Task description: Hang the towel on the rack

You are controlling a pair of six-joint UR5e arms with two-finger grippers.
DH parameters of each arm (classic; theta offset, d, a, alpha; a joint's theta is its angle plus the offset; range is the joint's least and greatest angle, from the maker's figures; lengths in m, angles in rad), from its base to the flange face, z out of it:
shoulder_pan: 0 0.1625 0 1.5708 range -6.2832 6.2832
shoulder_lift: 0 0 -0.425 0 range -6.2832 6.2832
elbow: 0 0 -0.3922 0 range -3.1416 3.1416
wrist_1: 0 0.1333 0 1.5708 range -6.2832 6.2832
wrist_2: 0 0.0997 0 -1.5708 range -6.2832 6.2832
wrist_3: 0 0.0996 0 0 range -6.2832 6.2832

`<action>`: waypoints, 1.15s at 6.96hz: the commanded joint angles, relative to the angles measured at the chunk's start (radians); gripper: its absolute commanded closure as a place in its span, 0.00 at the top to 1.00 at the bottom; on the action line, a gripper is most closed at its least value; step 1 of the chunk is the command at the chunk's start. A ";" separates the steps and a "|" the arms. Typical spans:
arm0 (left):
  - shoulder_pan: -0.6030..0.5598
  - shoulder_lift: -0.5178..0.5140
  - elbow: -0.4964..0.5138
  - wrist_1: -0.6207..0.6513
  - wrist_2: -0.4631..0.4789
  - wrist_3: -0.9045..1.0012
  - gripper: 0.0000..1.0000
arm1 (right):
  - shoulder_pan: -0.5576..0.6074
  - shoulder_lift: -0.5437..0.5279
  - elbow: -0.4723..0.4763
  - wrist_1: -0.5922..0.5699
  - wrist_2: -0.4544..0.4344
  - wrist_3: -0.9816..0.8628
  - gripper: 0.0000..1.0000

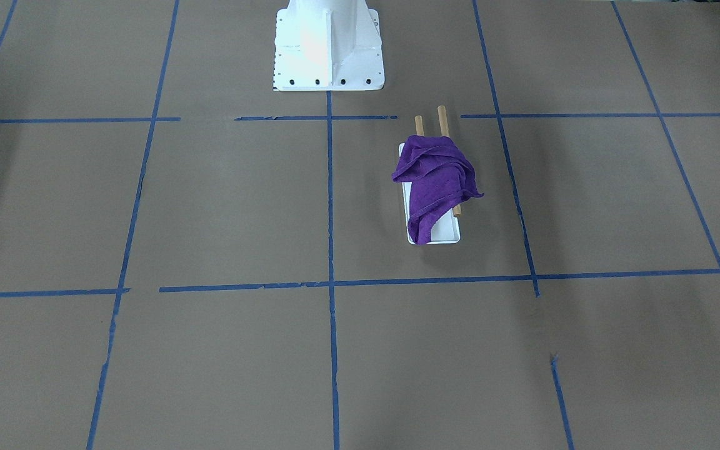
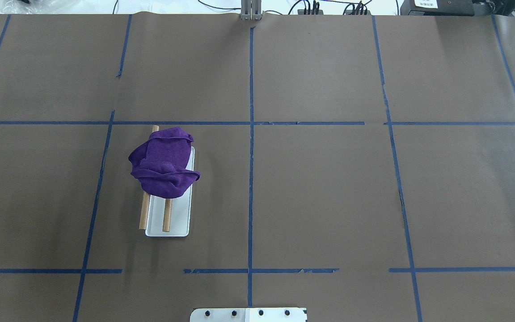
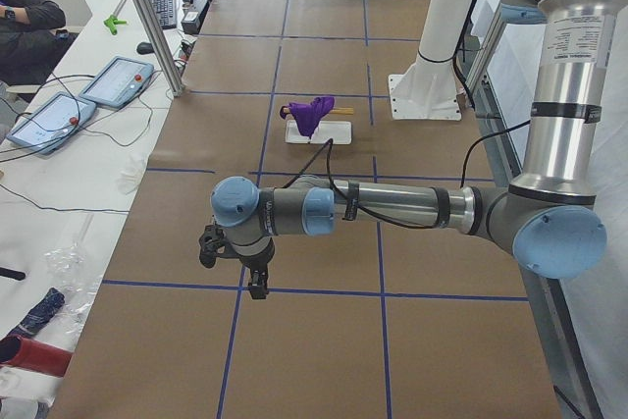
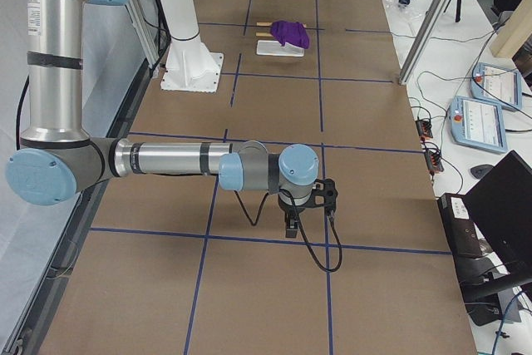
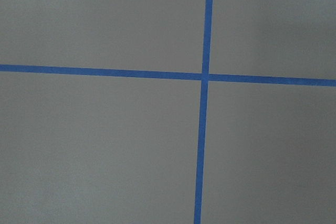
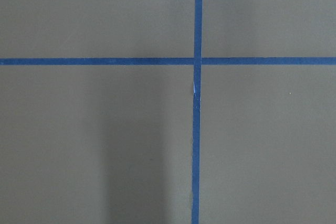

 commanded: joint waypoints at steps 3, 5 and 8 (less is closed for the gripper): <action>0.001 -0.001 -0.002 0.000 0.000 0.000 1.00 | 0.036 0.076 -0.013 -0.113 0.004 -0.011 1.00; 0.000 -0.004 -0.004 0.000 0.000 0.000 1.00 | 0.037 0.076 -0.012 -0.113 -0.001 -0.011 1.00; 0.002 -0.006 -0.002 -0.002 0.000 0.000 1.00 | 0.037 0.076 -0.013 -0.110 -0.006 -0.011 1.00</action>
